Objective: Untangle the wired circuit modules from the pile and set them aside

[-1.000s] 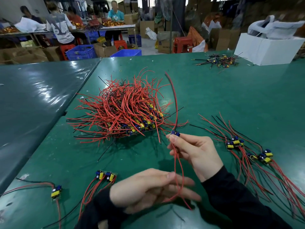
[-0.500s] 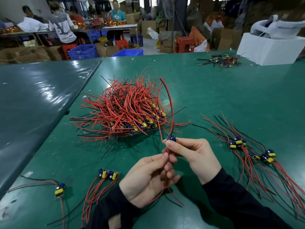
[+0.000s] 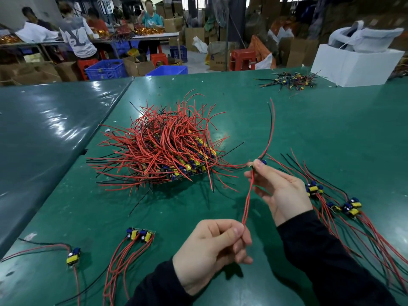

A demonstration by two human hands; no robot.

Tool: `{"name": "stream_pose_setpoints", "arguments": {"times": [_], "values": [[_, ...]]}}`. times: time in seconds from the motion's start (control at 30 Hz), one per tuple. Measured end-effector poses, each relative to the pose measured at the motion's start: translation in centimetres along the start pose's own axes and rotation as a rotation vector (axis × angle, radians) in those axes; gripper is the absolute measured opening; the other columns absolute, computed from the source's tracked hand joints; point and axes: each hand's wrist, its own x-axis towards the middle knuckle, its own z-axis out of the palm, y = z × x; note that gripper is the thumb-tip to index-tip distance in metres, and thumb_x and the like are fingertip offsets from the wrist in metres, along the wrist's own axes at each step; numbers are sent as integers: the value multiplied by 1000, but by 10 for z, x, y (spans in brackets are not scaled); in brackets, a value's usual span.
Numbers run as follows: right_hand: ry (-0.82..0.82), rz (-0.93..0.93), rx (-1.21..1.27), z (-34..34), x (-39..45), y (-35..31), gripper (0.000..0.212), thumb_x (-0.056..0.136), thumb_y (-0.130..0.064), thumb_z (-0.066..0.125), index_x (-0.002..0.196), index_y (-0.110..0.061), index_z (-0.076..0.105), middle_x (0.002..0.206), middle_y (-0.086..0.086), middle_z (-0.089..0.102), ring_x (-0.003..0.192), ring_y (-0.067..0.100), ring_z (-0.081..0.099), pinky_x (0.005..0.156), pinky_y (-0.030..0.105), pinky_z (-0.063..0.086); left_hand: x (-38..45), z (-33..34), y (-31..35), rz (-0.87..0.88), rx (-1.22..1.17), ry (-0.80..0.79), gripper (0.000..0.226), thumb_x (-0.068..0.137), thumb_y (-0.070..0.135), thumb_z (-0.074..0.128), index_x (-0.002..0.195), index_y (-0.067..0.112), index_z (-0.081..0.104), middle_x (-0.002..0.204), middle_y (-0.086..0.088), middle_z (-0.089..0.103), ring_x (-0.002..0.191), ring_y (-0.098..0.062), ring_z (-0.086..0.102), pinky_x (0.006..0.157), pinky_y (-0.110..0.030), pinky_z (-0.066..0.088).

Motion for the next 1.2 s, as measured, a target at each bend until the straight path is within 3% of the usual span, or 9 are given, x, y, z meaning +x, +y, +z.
{"name": "stream_pose_setpoints", "arguments": {"times": [0.23,0.47,0.6,0.73,0.87,0.97,1.03,1.1,1.2], "values": [[61,-17,-34,-3,2,0,14,75,-23,72,64,-16,76,65,3,71,60,7,62,56,19,44,-2,-5,4,108,380,-17,21,89,16,49,75,6,60,50,4,47,43,-9,50,60,-29,53],[-34,-33,77,5,-9,0,23,59,-27,72,69,-6,75,63,9,68,53,18,65,52,27,56,1,-17,5,-97,382,198,26,99,2,39,77,1,54,42,-1,49,35,-16,56,45,-24,45],[-100,-74,86,11,-16,3,25,57,-30,73,71,-10,77,62,8,66,54,17,64,53,27,56,3,-18,5,-88,397,291,27,98,0,39,77,0,56,42,-2,48,34,-17,55,46,-26,47],[-65,-77,117,9,-14,1,19,62,-24,70,69,-7,76,62,9,66,54,16,64,52,27,56,3,-15,4,-105,390,295,24,99,1,40,82,0,57,46,-7,52,40,-20,61,41,-24,51],[-155,-86,102,16,-24,7,27,56,-30,74,72,-9,77,63,10,67,54,18,64,51,25,54,3,-20,1,0,544,448,24,98,1,40,81,-2,57,44,-11,46,35,-26,58,36,-22,44],[-168,-132,117,16,-25,6,24,60,-27,73,75,-9,77,64,10,67,54,17,64,54,25,54,3,-24,1,40,609,427,21,97,7,47,85,4,64,51,-7,57,45,-21,61,43,-25,49],[-160,-126,67,14,-22,6,20,61,-24,71,73,-9,78,64,10,68,57,16,64,55,24,55,2,-27,3,100,830,380,14,92,21,59,89,16,72,68,3,71,63,-10,65,61,-27,55],[-177,-93,1,15,-21,9,15,63,-20,71,71,-10,77,65,10,68,59,15,65,57,22,55,-1,-28,7,199,1055,384,26,82,41,63,97,24,73,85,13,74,82,1,66,79,-22,52],[-222,-83,-93,17,-25,16,8,72,-9,70,69,-12,77,64,6,69,60,11,64,57,18,52,0,-23,13,289,868,292,29,85,38,54,94,18,72,87,9,74,82,-6,67,79,-25,52]]}}
